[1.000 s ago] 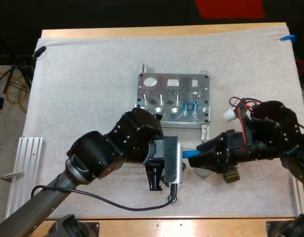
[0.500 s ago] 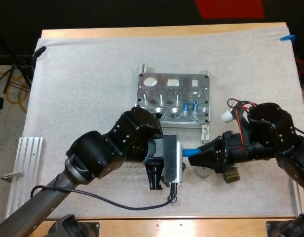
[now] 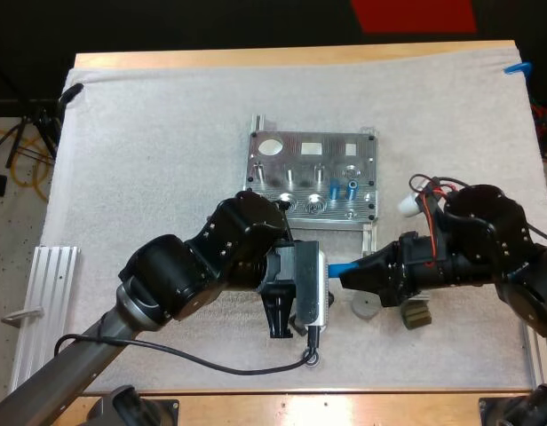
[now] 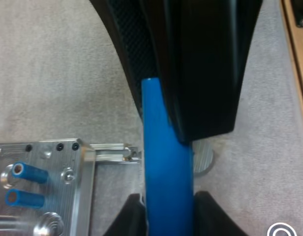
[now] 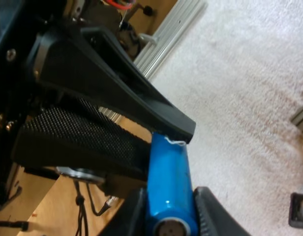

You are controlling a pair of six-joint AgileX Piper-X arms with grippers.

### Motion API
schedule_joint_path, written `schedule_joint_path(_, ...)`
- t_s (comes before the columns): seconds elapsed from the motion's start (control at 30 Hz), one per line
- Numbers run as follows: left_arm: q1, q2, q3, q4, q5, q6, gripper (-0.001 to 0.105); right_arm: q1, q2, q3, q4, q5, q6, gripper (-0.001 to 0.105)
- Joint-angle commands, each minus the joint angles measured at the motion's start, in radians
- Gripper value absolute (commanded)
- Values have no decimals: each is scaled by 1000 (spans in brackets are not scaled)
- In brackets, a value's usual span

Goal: Load cells from left to right

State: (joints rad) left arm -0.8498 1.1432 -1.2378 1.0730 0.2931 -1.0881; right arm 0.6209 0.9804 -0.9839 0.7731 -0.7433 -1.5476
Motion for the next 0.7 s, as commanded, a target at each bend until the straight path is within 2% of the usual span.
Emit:
schedule_joint_path(0.0,-2,-6,-7,-1,-21,-10,4,-1,-1,-2,-36,-2,0,0)
schedule_joint_path(0.07,-2,-6,-7,-1,-48,-10,12,-1,-1,-2,-36,-2,0,0)
schedule_joint_path(0.13,-2,-6,-7,-1,-70,-15,30,-1,-1,-2,-36,-2,0,0)
schedule_joint_path(0.17,-2,-6,-7,-1,-77,-20,33,-1,-1,-2,-36,-2,0,0)
schedule_joint_path(0.23,-2,-6,-7,-1,-129,-60,52,-1,-1,-2,-36,9,-3,0)
schedule_joint_path(0.3,-2,-6,-7,-1,-166,-85,59,-1,-1,-2,-36,33,-3,0)
schedule_joint_path(0.4,-2,-18,-7,16,-187,-103,59,-1,-1,-6,-36,84,-4,0)
schedule_joint_path(0.53,8,-79,-7,31,-261,-121,59,-1,-1,-28,-34,194,-20,0)
schedule_joint_path(0.67,69,-166,0,54,-264,-172,59,-1,3,-61,-32,316,-27,0)
